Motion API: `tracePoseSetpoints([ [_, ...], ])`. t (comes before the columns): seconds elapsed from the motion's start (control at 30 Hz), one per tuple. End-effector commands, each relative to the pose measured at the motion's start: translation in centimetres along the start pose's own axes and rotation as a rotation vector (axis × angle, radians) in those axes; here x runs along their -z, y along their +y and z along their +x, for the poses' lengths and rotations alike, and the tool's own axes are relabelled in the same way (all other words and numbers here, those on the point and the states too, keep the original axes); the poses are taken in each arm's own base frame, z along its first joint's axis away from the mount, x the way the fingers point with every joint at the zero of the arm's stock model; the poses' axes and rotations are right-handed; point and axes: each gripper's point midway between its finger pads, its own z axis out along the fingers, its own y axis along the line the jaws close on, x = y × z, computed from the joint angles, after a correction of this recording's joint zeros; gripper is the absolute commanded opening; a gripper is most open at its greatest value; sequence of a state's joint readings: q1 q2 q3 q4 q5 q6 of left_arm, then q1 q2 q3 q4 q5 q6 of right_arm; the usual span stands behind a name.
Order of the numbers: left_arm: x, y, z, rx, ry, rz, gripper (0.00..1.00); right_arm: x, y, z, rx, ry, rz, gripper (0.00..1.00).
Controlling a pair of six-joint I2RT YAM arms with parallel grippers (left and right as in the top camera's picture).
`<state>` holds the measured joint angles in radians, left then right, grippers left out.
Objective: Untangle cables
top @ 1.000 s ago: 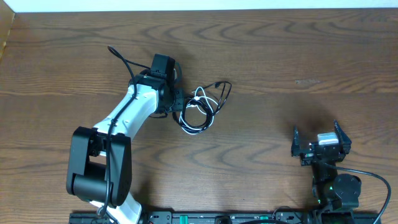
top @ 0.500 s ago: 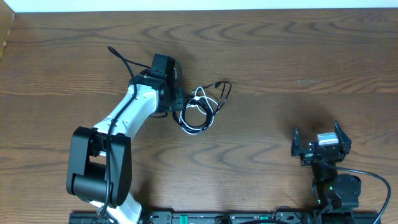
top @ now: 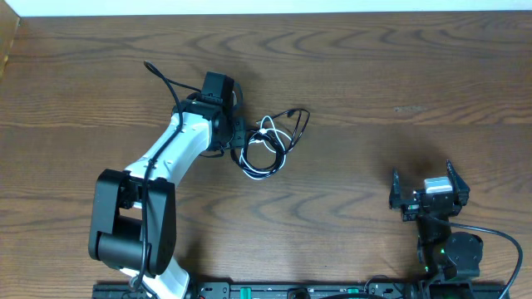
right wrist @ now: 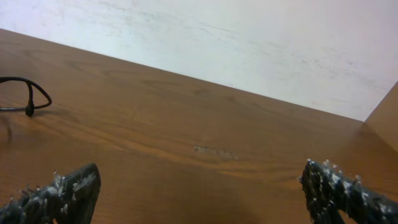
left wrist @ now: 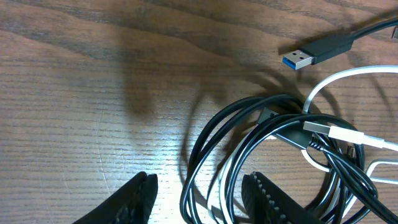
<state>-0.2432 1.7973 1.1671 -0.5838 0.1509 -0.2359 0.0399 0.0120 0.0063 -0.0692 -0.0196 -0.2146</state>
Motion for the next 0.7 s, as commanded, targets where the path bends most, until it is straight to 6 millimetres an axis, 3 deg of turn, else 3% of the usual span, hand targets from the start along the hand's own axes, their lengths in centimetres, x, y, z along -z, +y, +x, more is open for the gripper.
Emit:
tracePoseSetpoints([
  [0.0, -0.5, 0.4, 0.4, -0.001, 0.015, -0.019, 0.50, 0.0, 0.1, -0.3, 0.028, -0.013, -0.002, 0.99],
  [0.2, -0.5, 0.4, 0.3, -0.009, 0.011, -0.018, 0.49, 0.2, 2.0, -1.1, 0.028, -0.055, -0.117, 0.99],
  [0.33, -0.5, 0.4, 0.3, -0.028, 0.010, -0.018, 0.50, 0.0, 0.8, -0.2, 0.028, -0.013, -0.045, 0.99],
  [0.47, -0.5, 0.3, 0.0, -0.029, 0.001, -0.014, 0.49, 0.2, 2.2, -0.8, 0.008, -0.043, -0.128, 0.99],
  [0.6, -0.5, 0.3, 0.0, -0.028, 0.000, -0.015, 0.19, 0.6, 3.7, -1.6, 0.005, -0.072, -0.219, 0.99],
  [0.67, -0.5, 0.4, 0.0, -0.027, 0.001, -0.015, 0.10, 0.8, 3.4, -2.7, -0.018, -0.087, -0.215, 0.99],
])
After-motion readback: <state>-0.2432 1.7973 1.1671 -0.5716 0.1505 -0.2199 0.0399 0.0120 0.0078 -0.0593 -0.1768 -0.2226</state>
